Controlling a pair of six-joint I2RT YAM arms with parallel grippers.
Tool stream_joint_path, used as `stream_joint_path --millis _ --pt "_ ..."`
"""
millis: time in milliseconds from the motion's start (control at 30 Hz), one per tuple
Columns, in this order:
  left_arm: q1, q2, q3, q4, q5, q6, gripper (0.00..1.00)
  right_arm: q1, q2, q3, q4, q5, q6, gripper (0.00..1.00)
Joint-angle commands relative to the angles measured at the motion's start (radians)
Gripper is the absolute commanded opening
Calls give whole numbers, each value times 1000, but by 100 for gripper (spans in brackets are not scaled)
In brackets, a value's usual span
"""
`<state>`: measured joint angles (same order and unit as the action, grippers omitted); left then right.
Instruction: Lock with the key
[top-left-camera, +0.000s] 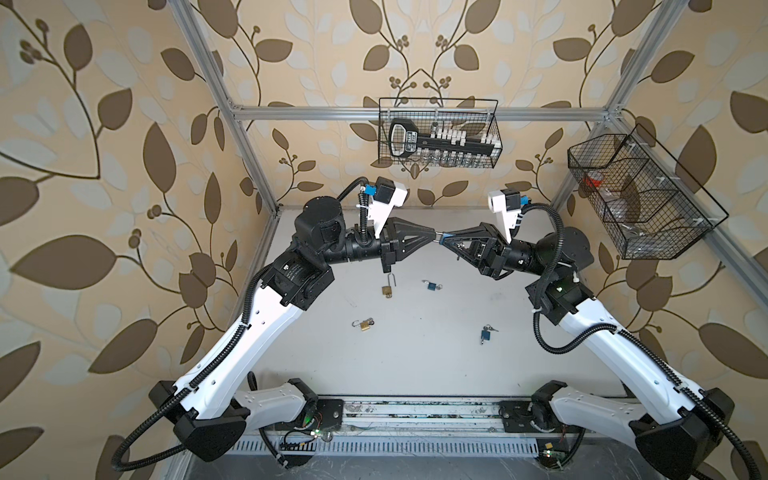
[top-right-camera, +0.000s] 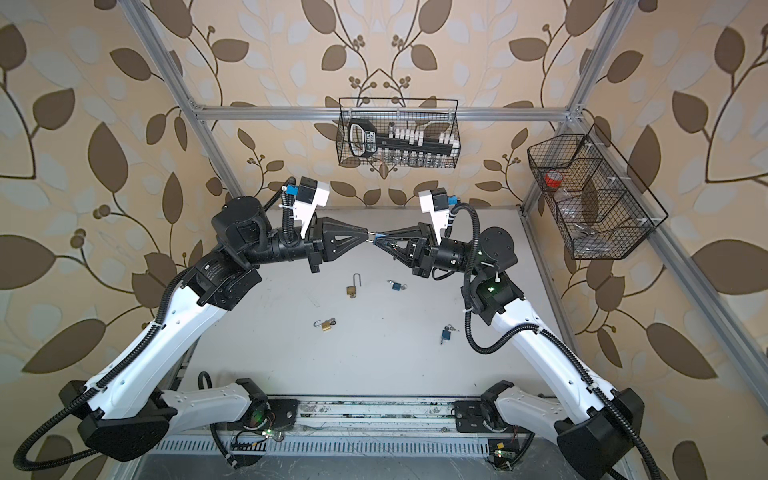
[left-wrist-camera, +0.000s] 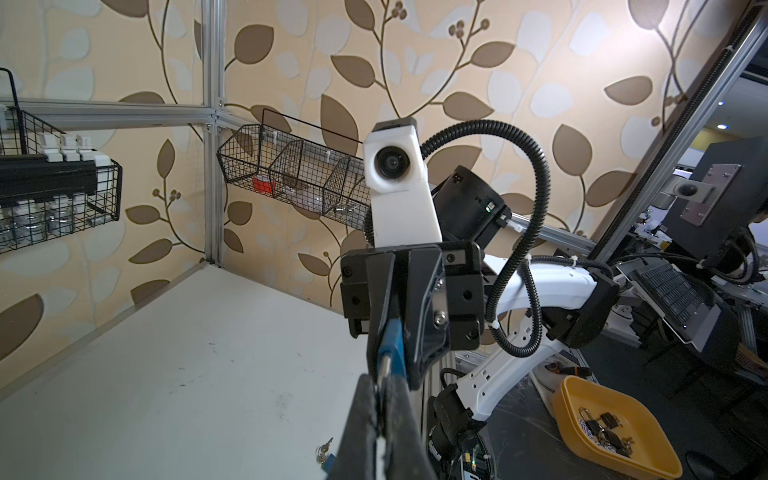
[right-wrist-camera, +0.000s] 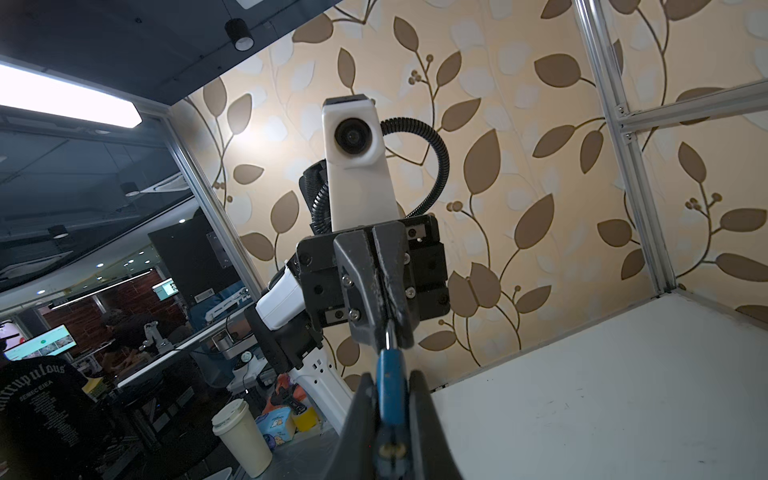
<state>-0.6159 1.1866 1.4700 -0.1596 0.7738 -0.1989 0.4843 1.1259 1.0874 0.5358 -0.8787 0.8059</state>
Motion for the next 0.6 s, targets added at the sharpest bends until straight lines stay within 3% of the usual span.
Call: stream_joint_path --millis 0,33,200,300,567 --pt "-22 5 16 -29 77 -16 0 -3 2 25 65 70 13 0" --pt "-22 4 18 -32 71 -16 0 -3 13 41 32 36 -15 0" --pt "-22 -16 52 -74 29 9 30 -7 27 158 -318 -105 -300 0" --pt "-21 -25 59 -80 26 16 45 -27 19 185 -421 -138 -380 0" --pt "-21 -36 71 -114 54 48 49 -88 21 231 -527 -236 -414 0"
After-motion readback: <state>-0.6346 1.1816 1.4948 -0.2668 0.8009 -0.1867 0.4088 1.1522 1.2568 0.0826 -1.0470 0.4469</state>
